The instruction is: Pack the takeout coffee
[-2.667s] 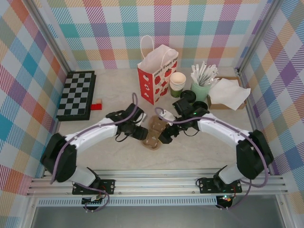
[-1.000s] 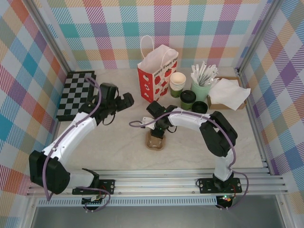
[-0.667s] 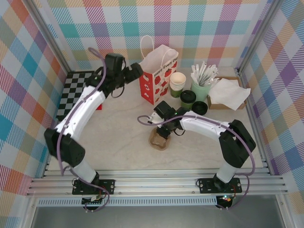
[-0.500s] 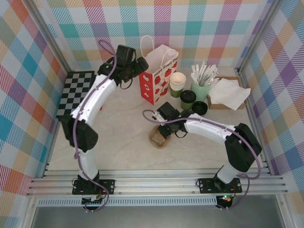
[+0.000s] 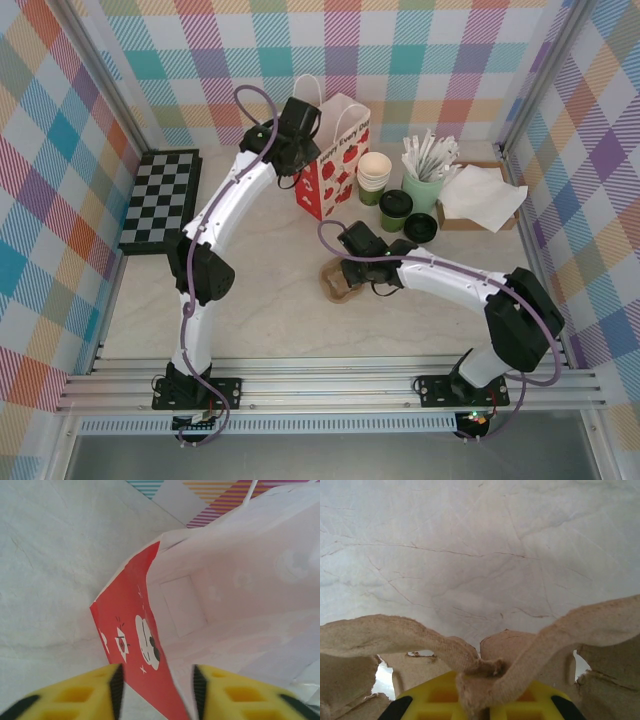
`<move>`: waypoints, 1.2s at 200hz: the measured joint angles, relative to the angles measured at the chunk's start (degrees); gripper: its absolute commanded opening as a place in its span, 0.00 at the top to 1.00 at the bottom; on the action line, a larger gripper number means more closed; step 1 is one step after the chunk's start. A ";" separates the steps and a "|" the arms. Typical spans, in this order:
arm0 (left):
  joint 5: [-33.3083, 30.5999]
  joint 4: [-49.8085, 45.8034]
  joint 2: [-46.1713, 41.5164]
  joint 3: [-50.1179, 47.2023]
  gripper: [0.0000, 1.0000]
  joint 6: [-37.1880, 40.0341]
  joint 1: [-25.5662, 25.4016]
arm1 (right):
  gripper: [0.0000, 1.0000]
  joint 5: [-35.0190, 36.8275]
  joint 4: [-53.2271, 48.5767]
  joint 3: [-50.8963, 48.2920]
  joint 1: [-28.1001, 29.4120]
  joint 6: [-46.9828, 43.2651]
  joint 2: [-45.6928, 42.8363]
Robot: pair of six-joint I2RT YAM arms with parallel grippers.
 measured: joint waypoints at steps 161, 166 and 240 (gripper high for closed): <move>-2.54 -1.53 -27.89 -31.10 1.00 14.08 0.04 | 1.00 5.86 -2.51 -10.60 -6.54 2.40 -19.08; -1.86 -1.51 -29.09 -32.13 1.00 14.60 0.04 | 1.00 5.86 -2.78 -10.60 -6.99 2.47 -19.28; 13.70 1.55 -46.82 -49.24 1.00 19.41 0.02 | 1.00 4.50 -7.54 -10.62 -16.26 4.00 -21.16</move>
